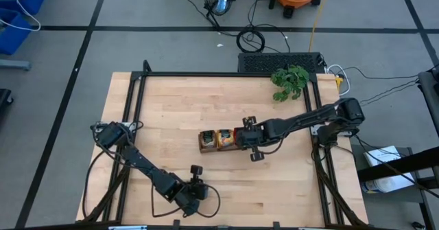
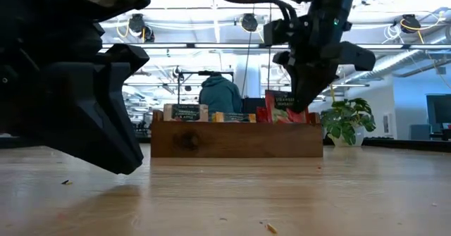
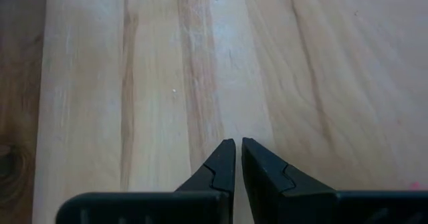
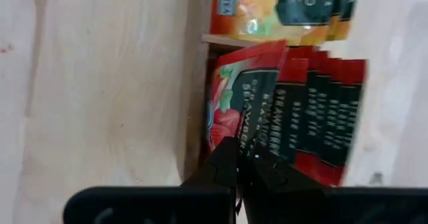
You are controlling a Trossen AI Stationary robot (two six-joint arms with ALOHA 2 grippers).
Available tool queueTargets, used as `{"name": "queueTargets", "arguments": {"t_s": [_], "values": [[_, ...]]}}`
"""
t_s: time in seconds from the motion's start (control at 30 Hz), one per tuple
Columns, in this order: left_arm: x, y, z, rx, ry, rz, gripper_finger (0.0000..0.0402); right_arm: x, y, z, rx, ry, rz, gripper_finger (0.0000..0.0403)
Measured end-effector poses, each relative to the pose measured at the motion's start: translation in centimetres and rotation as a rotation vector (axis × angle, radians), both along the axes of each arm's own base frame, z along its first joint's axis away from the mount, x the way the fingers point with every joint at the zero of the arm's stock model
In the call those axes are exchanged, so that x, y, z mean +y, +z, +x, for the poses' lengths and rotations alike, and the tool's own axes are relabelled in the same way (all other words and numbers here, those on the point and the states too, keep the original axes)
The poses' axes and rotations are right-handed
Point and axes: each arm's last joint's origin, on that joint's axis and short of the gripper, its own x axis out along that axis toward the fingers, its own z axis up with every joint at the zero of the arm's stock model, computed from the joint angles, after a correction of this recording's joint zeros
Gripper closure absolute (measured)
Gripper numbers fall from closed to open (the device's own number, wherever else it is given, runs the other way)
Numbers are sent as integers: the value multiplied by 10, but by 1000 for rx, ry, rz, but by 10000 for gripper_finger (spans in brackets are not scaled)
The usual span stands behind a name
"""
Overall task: Pick & Place Tea
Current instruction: Put the red tea bag into the right section of the wooden organizer
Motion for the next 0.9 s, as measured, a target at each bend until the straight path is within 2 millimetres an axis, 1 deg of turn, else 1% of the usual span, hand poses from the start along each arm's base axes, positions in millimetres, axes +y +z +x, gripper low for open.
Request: {"name": "queueTargets", "arguments": {"t_s": [0.13, 0.27, 0.33, 0.43, 0.67, 0.8, 0.9], "values": [[0, 0, -1, 6, -1, 4, 366, -4, -9, -2, -1, -12, 47, 403], [0, 0, -1, 6, 2, 2, 366, -6, -13, -5, 10, -39, 21, 401], [0, 0, -1, 6, 2, 3, 366, -6, -13, -5, 9, -39, 19, 391], [0, 0, -1, 7, 2, 3, 366, -6, -12, -4, -4, -47, 16, 359], [0, -1, -1, 21, 2, -21, 366, -5, -10, -2, -42, -92, 20, 263], [0, -1, -1, 21, 2, -21, 366, -7, -6, -4, -65, -116, -33, 227], [1, -1, 0, 24, -3, -14, 366, -7, 4, -6, -103, -123, -24, 211]]}}
